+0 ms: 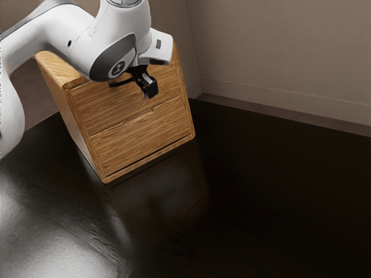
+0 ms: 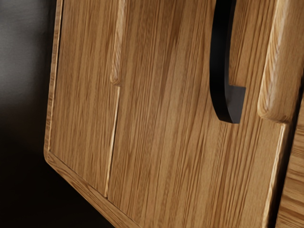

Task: Pull the drawer handle with one arm to open the drawer

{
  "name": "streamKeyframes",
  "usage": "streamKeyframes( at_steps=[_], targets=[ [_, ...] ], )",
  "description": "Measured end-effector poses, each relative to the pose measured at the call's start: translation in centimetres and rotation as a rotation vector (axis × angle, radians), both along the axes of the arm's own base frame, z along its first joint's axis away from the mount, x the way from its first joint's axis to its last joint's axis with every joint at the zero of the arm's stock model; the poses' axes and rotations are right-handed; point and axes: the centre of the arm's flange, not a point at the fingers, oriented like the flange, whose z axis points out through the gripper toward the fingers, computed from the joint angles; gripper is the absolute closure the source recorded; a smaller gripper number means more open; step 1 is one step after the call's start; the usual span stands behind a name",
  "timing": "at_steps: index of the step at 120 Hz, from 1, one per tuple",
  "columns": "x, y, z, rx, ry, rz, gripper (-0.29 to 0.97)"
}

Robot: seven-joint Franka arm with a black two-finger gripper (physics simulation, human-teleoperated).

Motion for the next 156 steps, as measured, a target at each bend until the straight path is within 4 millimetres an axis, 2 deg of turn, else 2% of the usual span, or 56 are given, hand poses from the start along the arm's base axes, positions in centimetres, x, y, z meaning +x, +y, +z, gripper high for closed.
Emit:
streamKeyframes(
  at_steps=[19,44,70,80,107,156],
  targets=[
    [0.0,1.5,-1.1,-0.001,0.027,0.01,0.0],
    [0.3,1.6,-2.2,0.0,0.052,-0.003,-0.01],
    [0.2,1.7,-1.5,0.009,0.04,-0.017,0.0],
    [0.0,2.3,-1.4,0.021,0.039,-0.01,0.0],
    [0.1,2.6,-2.4,0.028,0.061,-0.015,0.0],
    [0.1,2.2,-2.2,0.031,0.06,-0.028,0.06]
  ],
)
